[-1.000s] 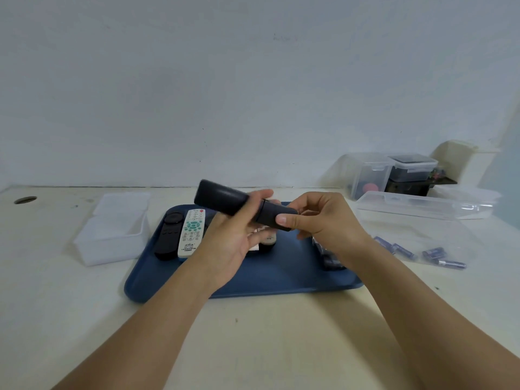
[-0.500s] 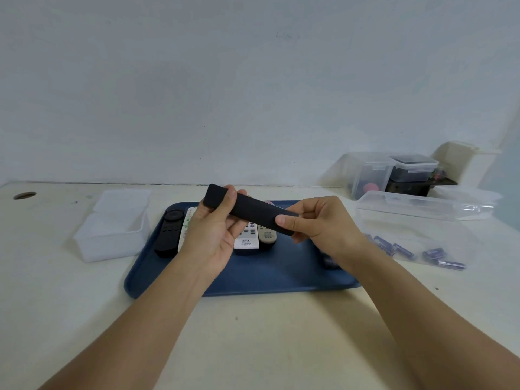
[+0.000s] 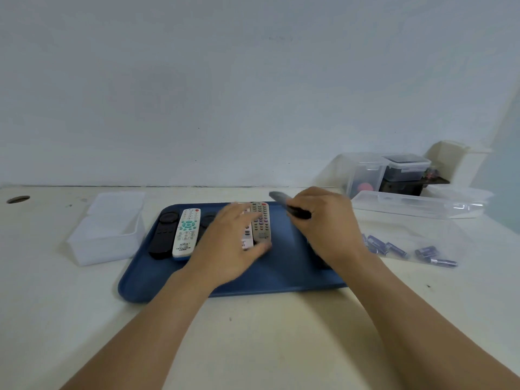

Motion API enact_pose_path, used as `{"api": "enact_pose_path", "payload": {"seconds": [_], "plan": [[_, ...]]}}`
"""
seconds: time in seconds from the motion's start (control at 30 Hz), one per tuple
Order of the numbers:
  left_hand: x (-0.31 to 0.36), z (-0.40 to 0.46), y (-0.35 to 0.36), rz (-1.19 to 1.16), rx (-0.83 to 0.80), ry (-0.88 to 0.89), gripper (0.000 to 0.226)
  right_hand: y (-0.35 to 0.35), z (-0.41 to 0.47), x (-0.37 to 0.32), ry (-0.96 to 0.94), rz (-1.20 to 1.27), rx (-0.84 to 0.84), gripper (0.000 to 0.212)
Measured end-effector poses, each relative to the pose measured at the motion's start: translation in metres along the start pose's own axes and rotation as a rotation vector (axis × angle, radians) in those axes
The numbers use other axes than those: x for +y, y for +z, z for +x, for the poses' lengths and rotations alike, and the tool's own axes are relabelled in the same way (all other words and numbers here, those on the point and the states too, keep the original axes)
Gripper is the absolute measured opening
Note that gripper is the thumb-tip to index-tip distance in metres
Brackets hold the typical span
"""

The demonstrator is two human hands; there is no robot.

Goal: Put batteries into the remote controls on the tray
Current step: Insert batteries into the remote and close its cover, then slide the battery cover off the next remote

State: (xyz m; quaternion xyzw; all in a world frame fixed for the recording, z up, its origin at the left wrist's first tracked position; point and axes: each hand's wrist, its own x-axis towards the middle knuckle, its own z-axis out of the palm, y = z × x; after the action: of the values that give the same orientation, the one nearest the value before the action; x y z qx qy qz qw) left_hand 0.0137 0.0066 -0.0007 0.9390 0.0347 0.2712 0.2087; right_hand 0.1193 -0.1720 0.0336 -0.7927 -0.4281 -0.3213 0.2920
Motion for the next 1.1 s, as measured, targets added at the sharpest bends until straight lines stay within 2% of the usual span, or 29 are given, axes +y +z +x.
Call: {"api": "enact_pose_path", "payload": {"seconds": [0.1, 0.3, 0.4, 0.53, 0.67, 0.8, 0.9, 1.0, 1.1], "plan": [[-0.002, -0.005, 0.008, 0.102, -0.178, 0.029, 0.07, 0.009, 0.0, 0.003, 0.025, -0.114, -0.17, 0.018], [-0.004, -0.004, 0.005, 0.087, -0.192, 0.005, 0.059, 0.012, 0.002, 0.006, 0.063, -0.129, -0.6, 0.02], [-0.005, -0.003, 0.005, 0.094, -0.198, -0.003, 0.055, 0.011, 0.001, 0.008, 0.121, -0.074, -0.701, 0.03], [-0.006, -0.003, 0.006, 0.085, -0.2, -0.02, 0.054, 0.005, 0.001, 0.006, 0.203, 0.033, -0.727, 0.027], [-0.005, -0.003, 0.005, 0.103, -0.21, -0.048, 0.062, 0.003, 0.0, 0.005, 0.176, -0.022, -0.686, 0.029], [-0.005, -0.002, 0.006, 0.116, -0.199, -0.052, 0.071, 0.005, -0.003, -0.007, 0.133, 0.041, -0.49, 0.035], [-0.01, 0.0, 0.006, 0.228, -0.142, -0.016, 0.053, 0.021, -0.004, -0.022, 0.172, 0.001, -0.429, 0.049], [-0.012, 0.0, 0.001, 0.273, -0.173, -0.044, 0.037, 0.041, -0.002, -0.034, 0.249, -0.085, -0.488, 0.041], [-0.01, -0.001, -0.002, 0.243, -0.163, -0.055, 0.034, 0.049, 0.004, -0.038, 0.313, -0.081, -0.508, 0.039]]}}
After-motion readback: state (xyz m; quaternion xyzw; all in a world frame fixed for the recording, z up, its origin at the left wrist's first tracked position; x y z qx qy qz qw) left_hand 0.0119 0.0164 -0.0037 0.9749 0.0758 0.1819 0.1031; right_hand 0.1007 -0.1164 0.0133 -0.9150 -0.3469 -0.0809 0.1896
